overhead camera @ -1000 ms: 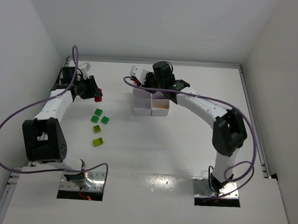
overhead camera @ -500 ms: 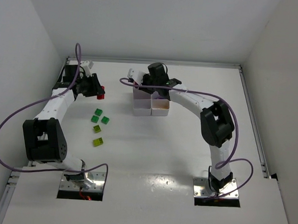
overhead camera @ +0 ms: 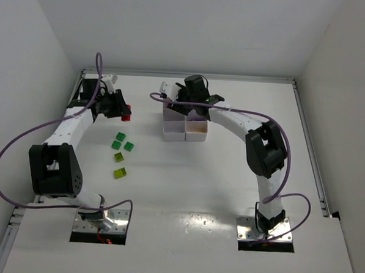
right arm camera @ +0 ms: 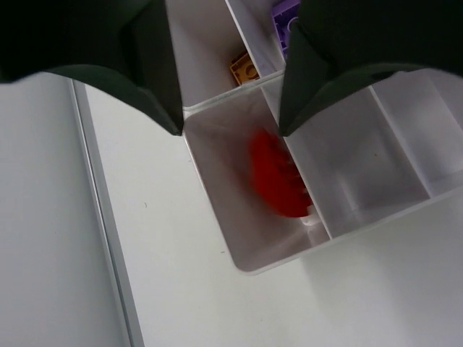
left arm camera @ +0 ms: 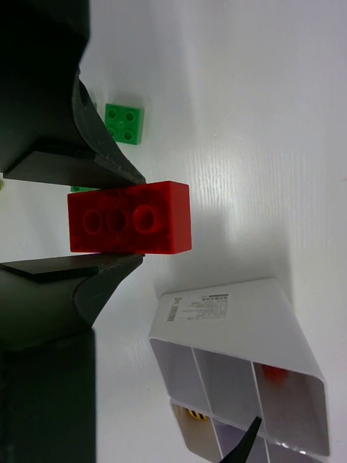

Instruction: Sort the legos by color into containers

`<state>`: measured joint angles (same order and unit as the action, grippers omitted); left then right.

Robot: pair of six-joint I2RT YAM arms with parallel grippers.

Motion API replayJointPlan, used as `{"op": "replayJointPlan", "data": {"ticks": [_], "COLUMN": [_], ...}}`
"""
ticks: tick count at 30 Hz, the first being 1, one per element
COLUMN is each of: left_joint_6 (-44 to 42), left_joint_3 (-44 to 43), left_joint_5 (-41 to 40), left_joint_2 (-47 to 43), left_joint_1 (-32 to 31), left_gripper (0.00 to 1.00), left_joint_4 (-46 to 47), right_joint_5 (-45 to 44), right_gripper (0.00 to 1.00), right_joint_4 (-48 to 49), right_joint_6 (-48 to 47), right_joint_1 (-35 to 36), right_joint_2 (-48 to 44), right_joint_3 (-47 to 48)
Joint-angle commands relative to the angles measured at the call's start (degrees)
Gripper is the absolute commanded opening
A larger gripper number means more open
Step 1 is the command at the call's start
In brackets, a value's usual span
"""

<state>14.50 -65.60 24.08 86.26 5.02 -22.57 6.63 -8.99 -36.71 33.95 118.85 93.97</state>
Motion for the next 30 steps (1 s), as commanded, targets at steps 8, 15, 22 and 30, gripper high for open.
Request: {"op": "replayJointPlan", "data": {"ticks": [8,15,22,30], "left_joint_6": [3.9,7.4,9.8,4.8], "left_joint_3": [-3.5,-7.6,-7.1,-6.6], "left_joint_5": [2.5,-8.8,-20.1,-29.0], "left_joint_2": [-1.3,4.2,10.8,15.7], "left_joint_1": [-10.5,-20.8,-26.4,-31.3], "left_gripper": [0.27,0.22,0.10,0.00], "left_joint_4": [11.3,18.9,30.1,40.0], "right_joint_5": [-3.3,-9.9,-7.1,-4.2], "right_gripper": [0.64,0.85,0.87,0.87], "right_joint_4": [6.6,8.1,2.8,2.3], "right_joint_6": [9.1,25.6,34.3,34.3], "right_joint_1": [-0.8,-6.1,-13.3,-15.7], "right_joint_2": [-5.0,-15.6,-18.8,-20.8], "right_joint_3": [-0.5,-4.9,-5.8,-8.9]}}
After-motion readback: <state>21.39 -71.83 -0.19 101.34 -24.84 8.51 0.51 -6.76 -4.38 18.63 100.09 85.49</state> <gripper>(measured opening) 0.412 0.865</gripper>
